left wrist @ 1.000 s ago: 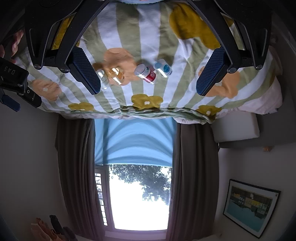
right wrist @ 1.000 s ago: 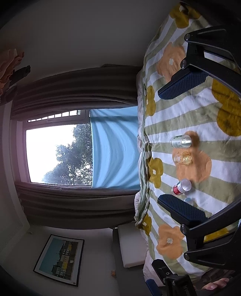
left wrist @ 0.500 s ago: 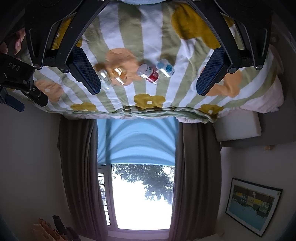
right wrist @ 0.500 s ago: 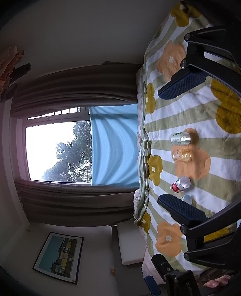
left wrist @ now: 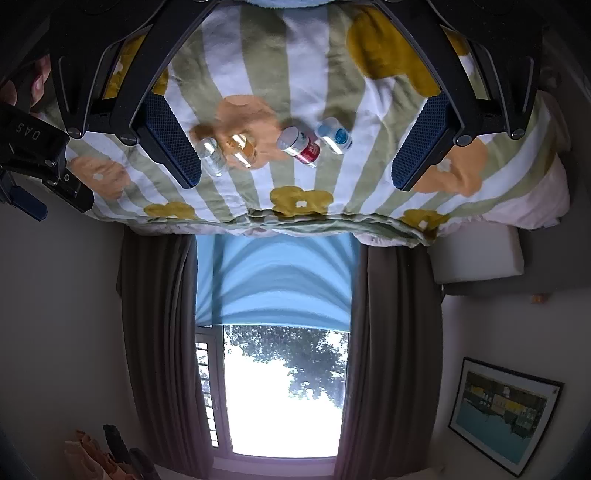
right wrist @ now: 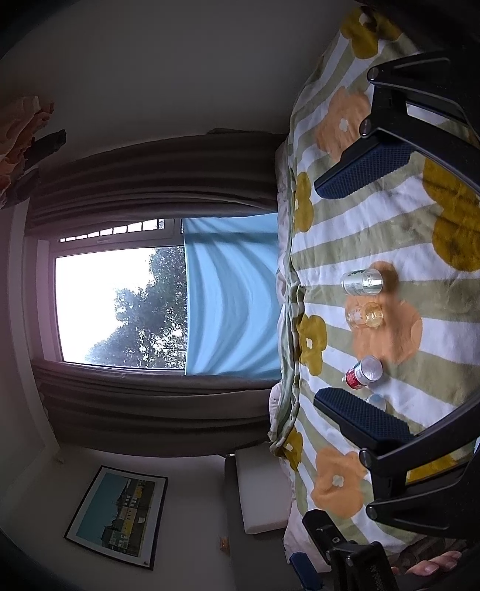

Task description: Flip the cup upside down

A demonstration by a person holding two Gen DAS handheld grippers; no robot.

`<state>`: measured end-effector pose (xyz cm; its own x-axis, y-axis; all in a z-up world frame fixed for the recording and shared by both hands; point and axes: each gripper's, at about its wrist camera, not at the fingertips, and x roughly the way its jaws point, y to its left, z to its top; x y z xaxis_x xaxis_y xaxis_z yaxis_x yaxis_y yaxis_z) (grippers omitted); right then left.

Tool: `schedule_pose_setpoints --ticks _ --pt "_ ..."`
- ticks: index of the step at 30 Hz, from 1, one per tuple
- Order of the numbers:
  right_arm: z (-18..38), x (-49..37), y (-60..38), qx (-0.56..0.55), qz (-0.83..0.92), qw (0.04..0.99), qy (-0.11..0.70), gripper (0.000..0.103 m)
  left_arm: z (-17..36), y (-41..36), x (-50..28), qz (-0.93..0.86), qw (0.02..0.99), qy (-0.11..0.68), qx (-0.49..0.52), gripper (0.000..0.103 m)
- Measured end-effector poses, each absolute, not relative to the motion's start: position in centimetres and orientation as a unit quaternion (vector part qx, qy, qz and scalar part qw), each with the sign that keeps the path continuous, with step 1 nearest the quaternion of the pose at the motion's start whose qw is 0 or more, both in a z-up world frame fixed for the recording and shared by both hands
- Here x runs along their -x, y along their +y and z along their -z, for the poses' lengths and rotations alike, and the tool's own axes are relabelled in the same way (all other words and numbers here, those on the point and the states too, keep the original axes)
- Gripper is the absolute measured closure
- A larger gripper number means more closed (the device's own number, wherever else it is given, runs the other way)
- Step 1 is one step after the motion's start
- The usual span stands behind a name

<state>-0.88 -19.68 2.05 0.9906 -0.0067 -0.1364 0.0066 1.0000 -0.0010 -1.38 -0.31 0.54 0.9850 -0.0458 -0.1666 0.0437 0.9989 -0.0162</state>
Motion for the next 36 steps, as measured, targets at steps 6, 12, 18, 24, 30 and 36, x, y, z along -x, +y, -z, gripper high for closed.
schedule_pose_setpoints --ticks 6,12,18,24,30,36 --pt "-2.0 1.0 -19.6 0.002 0.002 0.998 0.067 0.001 -0.5 -0.3 1.2 0.022 0.996 0.083 0.007 0.000" --pt "-2.0 1.0 -19.6 0.002 0.003 0.998 0.066 0.001 -0.5 -0.3 1.2 0.020 0.996 0.083 0.005 0.000" --pt "-2.0 0.9 -19.6 0.003 0.003 0.998 0.066 0.001 -0.5 -0.3 1.1 0.021 0.996 0.084 0.006 0.000" --pt "-2.2 0.4 -20.0 0.004 0.008 0.998 0.066 0.001 -0.2 -0.5 0.5 0.021 0.996 0.090 0.011 0.000" --pt "-2.0 0.0 -20.4 0.004 0.013 0.998 0.069 0.001 0.2 -0.9 -0.7 0.019 0.995 0.100 0.008 0.000" --pt "-1.6 -0.8 -20.9 0.002 0.015 0.997 0.075 0.001 0.5 -1.5 -1.9 0.021 0.994 0.110 0.007 0.000"
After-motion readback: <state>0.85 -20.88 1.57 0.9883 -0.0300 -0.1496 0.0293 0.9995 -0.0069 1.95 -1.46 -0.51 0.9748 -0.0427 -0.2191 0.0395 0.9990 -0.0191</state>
